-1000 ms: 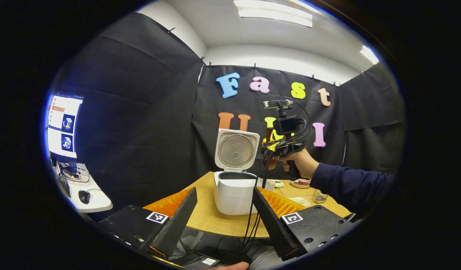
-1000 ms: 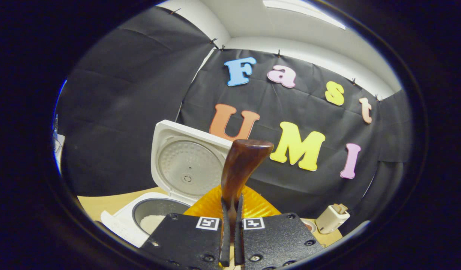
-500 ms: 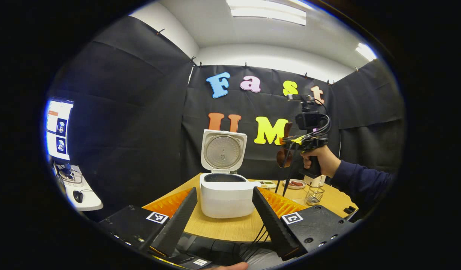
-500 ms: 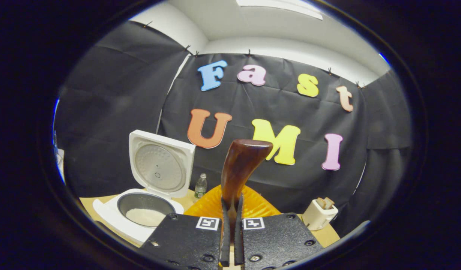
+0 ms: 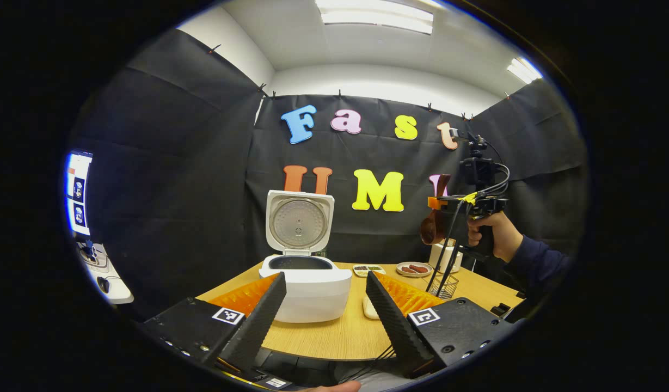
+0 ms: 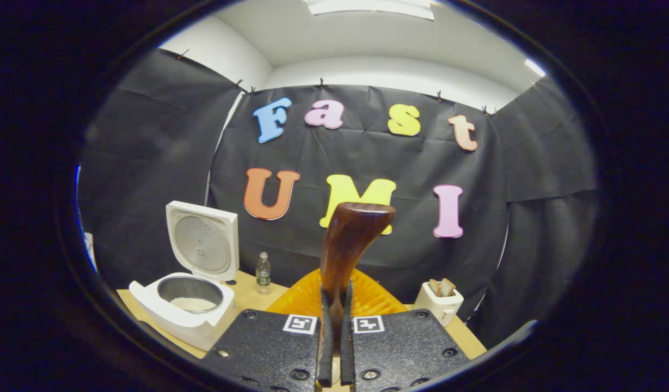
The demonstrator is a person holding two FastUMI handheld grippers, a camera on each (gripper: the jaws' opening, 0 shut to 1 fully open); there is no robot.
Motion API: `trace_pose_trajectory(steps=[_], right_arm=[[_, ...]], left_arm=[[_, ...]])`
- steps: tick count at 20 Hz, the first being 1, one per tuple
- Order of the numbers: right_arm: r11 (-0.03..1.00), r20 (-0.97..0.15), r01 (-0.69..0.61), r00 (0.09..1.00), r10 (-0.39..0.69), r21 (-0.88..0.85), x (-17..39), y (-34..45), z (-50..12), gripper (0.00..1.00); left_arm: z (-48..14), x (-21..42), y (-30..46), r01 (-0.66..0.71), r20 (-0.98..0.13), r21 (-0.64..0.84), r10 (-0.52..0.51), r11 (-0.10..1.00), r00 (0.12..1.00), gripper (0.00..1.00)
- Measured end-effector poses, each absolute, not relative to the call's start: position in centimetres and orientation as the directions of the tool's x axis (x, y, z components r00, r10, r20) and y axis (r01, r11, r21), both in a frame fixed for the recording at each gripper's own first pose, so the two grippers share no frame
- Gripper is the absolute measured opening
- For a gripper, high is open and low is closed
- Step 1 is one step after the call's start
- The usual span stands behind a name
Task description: Close the left gripper, press the button to open the rice cooker; take a wooden spoon from the chopstick holder with the right hand, scoop a spoonful of rice and pour it into the rice cooker, then put the wooden spoon back into the chopstick holder.
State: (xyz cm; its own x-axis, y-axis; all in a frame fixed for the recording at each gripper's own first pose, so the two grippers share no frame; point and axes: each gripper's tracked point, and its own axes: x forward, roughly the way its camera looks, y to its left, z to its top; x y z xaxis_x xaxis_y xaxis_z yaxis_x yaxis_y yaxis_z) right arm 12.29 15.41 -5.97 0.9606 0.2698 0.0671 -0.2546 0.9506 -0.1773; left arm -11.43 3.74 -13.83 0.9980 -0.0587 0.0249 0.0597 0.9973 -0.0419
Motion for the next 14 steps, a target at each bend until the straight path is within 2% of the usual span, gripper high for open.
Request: trace_pose_trajectory(steps=[8, 14], right_arm=[[0.978, 0.001, -0.182, 0.983, 0.183, -0.101, 14.6, 6.7, -9.3, 0.12], [0.992, -0.087, -0.12, 0.99, 0.115, -0.046, 18.2, 2.1, -14.5, 0.13]], left_arm=[[-14.0, -9.4, 2.0, 0.044, 0.028, -0.078, -0.042, 0.996, 0.999, 0.94], [-13.9, -8.5, 1.4, 0.036, 0.054, -0.078, -0.032, 0.996, 0.998, 0.94]])
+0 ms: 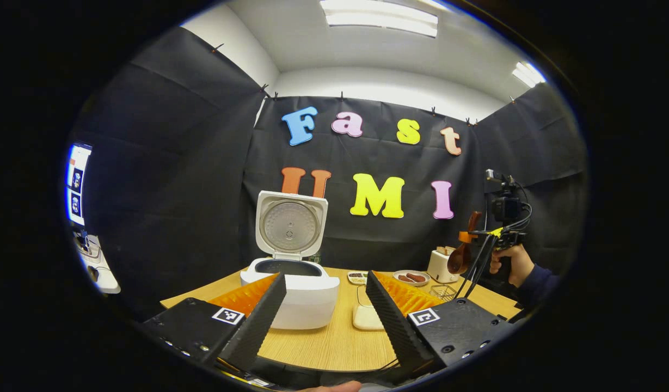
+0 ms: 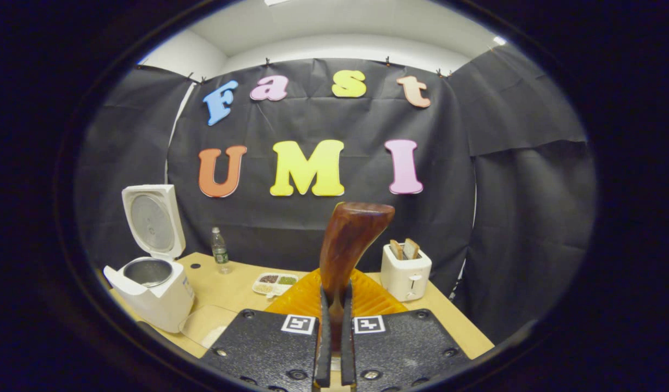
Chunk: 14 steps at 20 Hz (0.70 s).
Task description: Close the left gripper, press the button to open the rice cooker; take a wooden spoon from the chopstick holder with the right hand, scoop a spoonful of rice and pour it into the rice cooker, then put the wooden spoon back into the chopstick holder.
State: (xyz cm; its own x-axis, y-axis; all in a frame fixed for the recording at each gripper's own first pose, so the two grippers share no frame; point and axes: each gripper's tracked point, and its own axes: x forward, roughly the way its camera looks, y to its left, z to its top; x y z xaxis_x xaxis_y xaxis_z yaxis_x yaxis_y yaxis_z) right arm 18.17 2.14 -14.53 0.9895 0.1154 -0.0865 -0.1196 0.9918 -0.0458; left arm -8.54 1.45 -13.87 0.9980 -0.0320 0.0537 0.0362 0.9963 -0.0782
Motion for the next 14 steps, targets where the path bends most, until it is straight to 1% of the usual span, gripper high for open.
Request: trace_pose_trajectory(steps=[2, 5, 9, 11, 13, 14], right_arm=[[0.993, -0.124, -0.115, 0.986, 0.111, -0.026, 19.5, 1.3, -16.8, 0.13], [0.994, -0.143, -0.11, 0.984, 0.108, -0.002, 21.1, 0.4, -19.0, 0.13], [0.989, -0.157, -0.143, 0.976, 0.149, 0.049, 22.3, 0.6, -20.5, 0.15], [0.984, -0.152, -0.167, 0.973, 0.175, 0.067, 22.4, 0.8, -20.7, 0.18], [0.984, -0.152, -0.158, 0.974, 0.169, 0.077, 22.4, 0.3, -20.9, 0.24], [0.982, -0.146, -0.166, 0.973, 0.177, 0.084, 21.9, 0.4, -20.7, 0.35]], left_arm=[[-13.9, -7.9, 1.1, 0.036, 0.063, -0.074, -0.032, 0.997, 0.997, 0.94], [-13.7, -7.0, 0.7, 0.038, 0.09, -0.067, -0.032, 0.997, 0.995, 0.94], [-14.2, -4.9, 0.2, 0.037, 0.083, -0.061, -0.032, 0.997, 0.996, 0.94], [-14.0, -3.4, 0.3, 0.034, 0.092, -0.062, -0.028, 0.998, 0.995, 0.94], [-14.0, -1.7, 0.4, 0.026, 0.1, -0.067, -0.019, 0.997, 0.995, 0.94], [-14.3, -0.8, 0.4, 0.023, 0.092, -0.072, -0.016, 0.997, 0.996, 0.94]])
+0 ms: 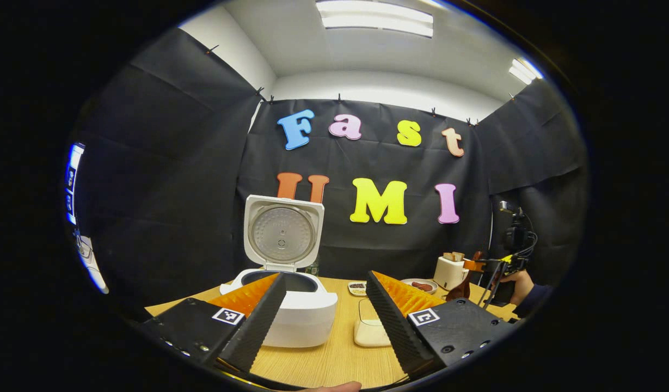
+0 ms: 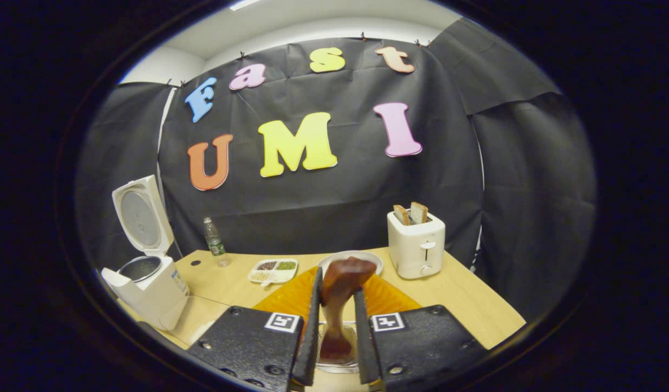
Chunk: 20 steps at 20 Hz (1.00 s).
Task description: Close the left gripper, press the button to open the rice cooker; take a wooden spoon from the chopstick holder with the right hand, scoop a spoonful of rice and pour it into the rice cooker, then put the wooden spoon back into the chopstick holder.
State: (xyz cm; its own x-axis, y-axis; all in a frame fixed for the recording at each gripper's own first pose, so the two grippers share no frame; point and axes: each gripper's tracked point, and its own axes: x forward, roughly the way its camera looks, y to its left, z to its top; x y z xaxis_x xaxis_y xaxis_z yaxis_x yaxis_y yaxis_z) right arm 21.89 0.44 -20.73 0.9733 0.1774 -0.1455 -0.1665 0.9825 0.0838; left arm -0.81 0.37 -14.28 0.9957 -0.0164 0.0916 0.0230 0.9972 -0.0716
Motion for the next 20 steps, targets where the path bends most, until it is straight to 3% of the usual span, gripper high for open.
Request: trace_pose_trajectory(steps=[4, 7, 11, 20], right_arm=[[0.975, -0.068, -0.214, 0.974, 0.218, 0.057, 19.5, 1.1, -17.5, 0.69], [0.984, -0.002, -0.177, 0.984, 0.176, -0.009, 17.6, 0.5, -14.4, 1.0], [0.988, 0.064, -0.15, 0.986, 0.152, -0.038, 13.1, 1.9, -11.6, 1.0], [0.99, -0.011, -0.122, 0.993, 0.121, -0.065, 5.6, 3.6, -13.2, 1.0]], left_arm=[[-15.2, 1.3, -0.1, 0.063, 0.053, -0.081, -0.059, 0.995, 0.997, 0.94], [-14.6, 2.3, 0.6, 0.075, 0.059, -0.085, -0.071, 0.994, 0.996, 0.94], [-13.1, 3.7, 2.4, 0.042, 0.075, -0.077, -0.036, 0.996, 0.997, 0.94], [-10.0, 8.9, 5.2, 0.005, 0.037, -0.123, -0.001, 0.992, 0.999, 0.94]])
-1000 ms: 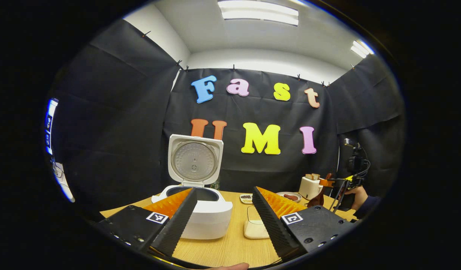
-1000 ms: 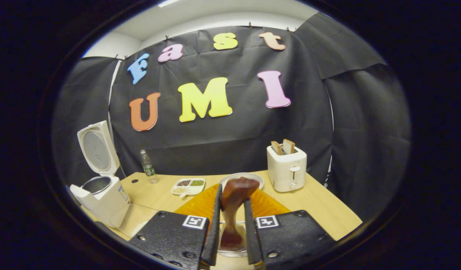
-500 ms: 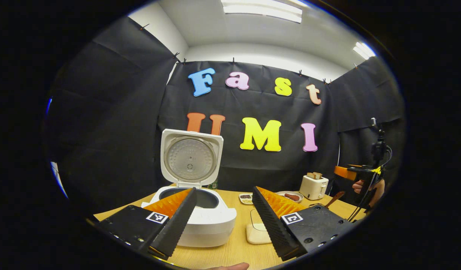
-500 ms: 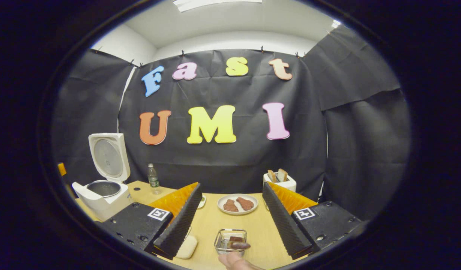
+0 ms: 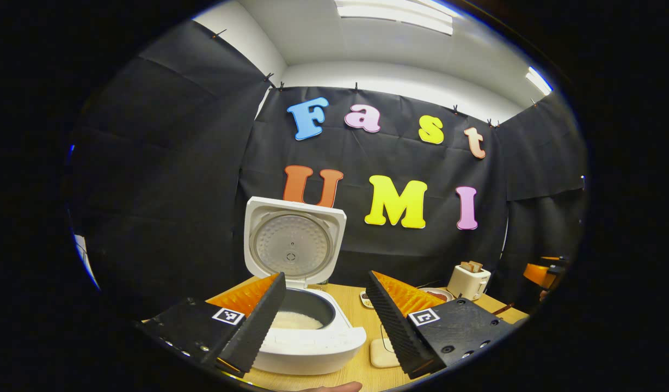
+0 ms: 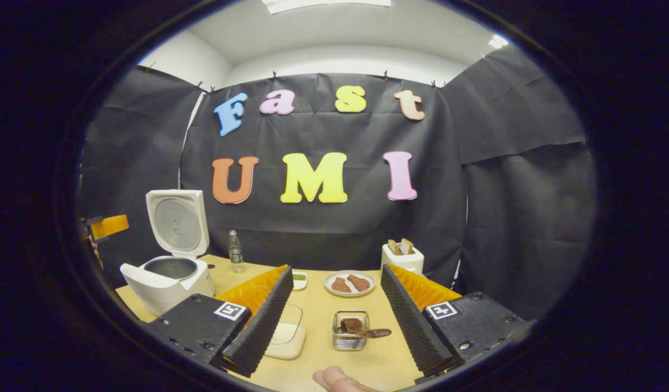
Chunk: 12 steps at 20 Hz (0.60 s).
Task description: Close the left gripper, press the button to open the rice cooker; take a wooden spoon from the chopstick holder with the right hand, scoop a spoonful of rice and pour it into the rice cooker, then put the wooden spoon back into the chopstick holder.
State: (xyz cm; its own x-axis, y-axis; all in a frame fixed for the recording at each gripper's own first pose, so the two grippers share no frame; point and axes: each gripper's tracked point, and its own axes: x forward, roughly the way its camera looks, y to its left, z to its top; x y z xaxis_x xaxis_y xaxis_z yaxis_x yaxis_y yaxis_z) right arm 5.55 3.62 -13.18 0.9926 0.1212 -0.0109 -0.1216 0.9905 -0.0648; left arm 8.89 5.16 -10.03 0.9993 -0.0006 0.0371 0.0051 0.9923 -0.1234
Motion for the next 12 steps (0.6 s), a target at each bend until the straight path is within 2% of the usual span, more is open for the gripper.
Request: trace_pose_trajectory(steps=[8, 12], right_arm=[[0.996, -0.05, -0.04, 0.998, 0.036, -0.081, 1.9, 1.3, -13.9, 1.0], [0.998, -0.015, -0.047, 0.999, 0.047, -0.041, 2.6, 0.7, -13.3, 1.0]], left_arm=[[-2.8, 16.1, 5.2, 0.044, 0.062, -0.1, -0.038, 0.994, 0.997, 0.94], [-0.7, 19.6, 7.0, -0.014, 0.063, -0.049, 0.017, 0.999, 0.998, 0.94]])
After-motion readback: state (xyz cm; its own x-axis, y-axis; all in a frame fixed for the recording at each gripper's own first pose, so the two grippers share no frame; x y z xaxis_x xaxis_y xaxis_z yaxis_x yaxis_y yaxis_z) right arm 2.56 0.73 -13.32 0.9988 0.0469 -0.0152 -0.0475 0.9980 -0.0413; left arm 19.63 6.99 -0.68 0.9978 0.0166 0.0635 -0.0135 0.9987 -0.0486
